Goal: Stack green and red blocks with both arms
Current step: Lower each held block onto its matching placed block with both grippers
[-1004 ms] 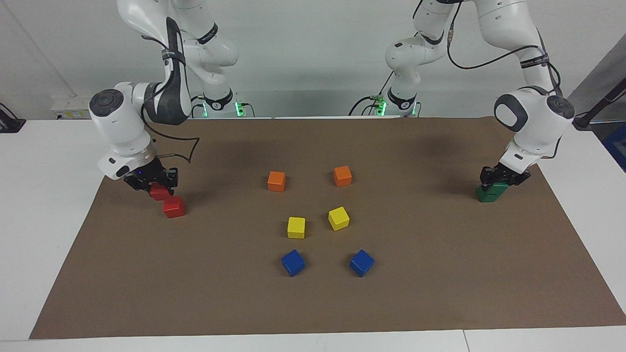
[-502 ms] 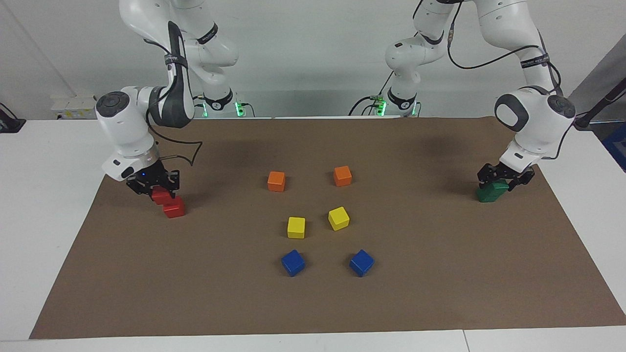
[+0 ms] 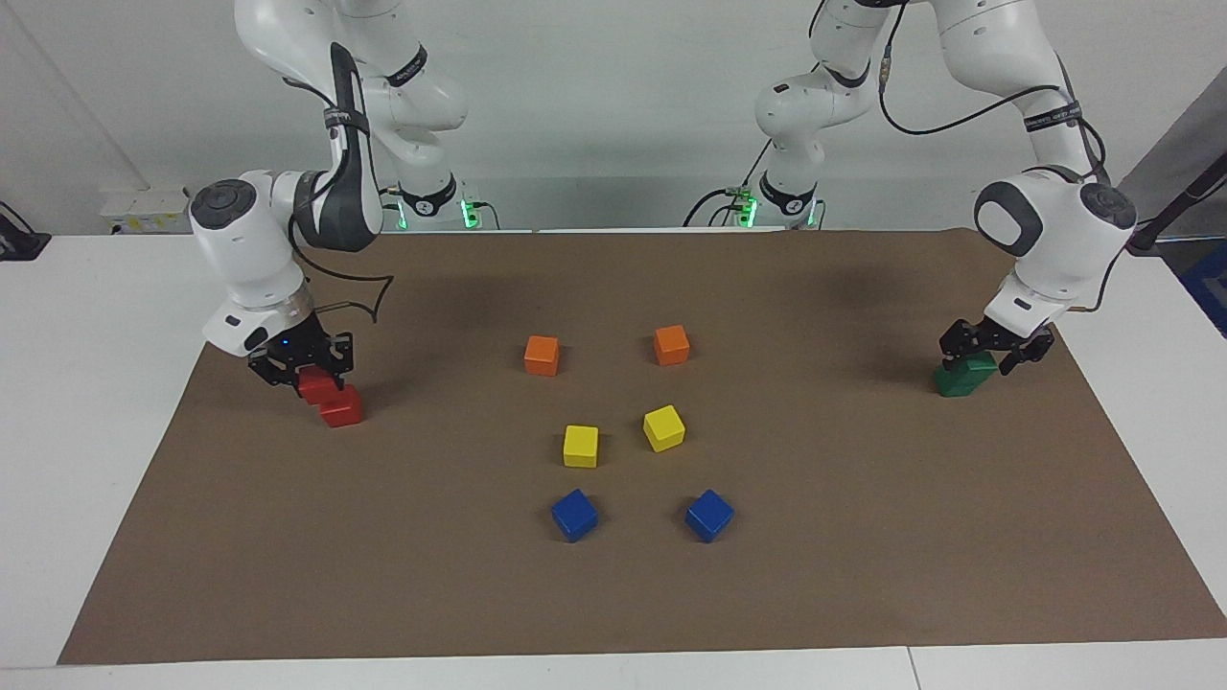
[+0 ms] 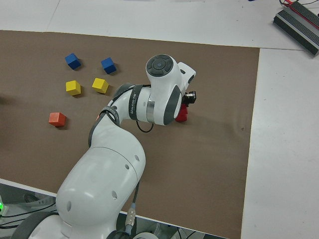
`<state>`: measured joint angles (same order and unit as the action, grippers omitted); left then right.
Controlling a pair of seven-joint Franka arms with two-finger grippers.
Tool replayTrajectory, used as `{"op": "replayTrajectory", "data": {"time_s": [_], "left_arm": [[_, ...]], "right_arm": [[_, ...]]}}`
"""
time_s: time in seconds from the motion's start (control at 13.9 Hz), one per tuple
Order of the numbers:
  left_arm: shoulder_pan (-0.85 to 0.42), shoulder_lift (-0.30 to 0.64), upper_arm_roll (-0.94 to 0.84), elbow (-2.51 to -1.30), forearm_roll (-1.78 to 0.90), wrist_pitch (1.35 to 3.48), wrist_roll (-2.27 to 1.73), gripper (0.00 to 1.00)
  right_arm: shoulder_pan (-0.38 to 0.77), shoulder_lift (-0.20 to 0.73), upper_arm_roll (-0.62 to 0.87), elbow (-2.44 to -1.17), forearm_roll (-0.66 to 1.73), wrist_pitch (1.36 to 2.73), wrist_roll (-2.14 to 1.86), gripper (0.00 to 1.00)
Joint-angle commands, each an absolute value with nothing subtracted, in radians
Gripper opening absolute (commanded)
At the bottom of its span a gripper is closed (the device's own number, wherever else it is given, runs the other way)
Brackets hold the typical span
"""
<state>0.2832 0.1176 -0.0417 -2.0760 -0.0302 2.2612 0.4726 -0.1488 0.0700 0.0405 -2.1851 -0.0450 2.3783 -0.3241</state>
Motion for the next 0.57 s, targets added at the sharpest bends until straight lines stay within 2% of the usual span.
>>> {"op": "replayTrajectory", "data": {"time_s": [0.0,0.36,0.5], "left_arm": [[0.282,0.132,-0.044,-1.936,-0.034,2.119,0.497,1.0],[0.273,0.1,-0.052,-1.843,-0.032,2.005,0.441,1.0],[0.224,0.087,-0.052,-1.787,-0.032,1.959,0.304,1.0]], "right_arm": [[-0.138,0.075,0.043,-2.194,0.018,2.405,-0.328,0.0],[-0.14,0.083,0.043,-2.195,0.048,2.405,-0.339,0.0],[-0.146,0.083,0.043,-2.195,0.048,2.407,-0.351,0.0]]}}
